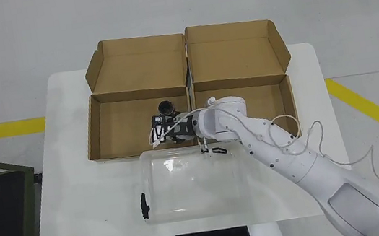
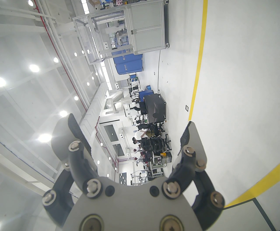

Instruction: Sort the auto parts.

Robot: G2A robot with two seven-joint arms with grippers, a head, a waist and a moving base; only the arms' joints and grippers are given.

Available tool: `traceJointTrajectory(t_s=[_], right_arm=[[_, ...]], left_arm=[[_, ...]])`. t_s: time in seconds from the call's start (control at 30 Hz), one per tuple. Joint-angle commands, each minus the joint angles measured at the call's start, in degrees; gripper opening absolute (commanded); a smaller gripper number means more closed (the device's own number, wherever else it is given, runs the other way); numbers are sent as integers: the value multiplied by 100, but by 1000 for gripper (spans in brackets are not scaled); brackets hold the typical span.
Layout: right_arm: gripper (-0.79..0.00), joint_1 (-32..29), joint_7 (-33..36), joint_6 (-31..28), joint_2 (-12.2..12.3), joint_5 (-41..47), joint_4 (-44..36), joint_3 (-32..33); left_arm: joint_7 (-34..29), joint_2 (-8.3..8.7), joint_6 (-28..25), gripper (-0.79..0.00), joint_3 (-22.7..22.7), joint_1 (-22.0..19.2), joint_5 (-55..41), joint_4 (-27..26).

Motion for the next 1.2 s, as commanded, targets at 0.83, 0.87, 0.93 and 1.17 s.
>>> traceJointTrajectory(t_s=[0.83, 0.87, 0.93, 1.17], right_arm=[[-459, 84, 220, -216, -177, -108, 232, 27], [-459, 77, 220, -224, -174, -97, 201, 53], [-459, 55, 213, -232, -164, -68, 129, 115], [-449, -59, 164, -242, -94, 34, -262, 427]], left_arm=[[0, 0, 0, 0, 0, 0, 0, 0], [0, 0, 0, 0, 0, 0, 0, 0], [0, 0, 0, 0, 0, 0, 0, 0], [0, 0, 0, 0, 0, 0, 0, 0]])
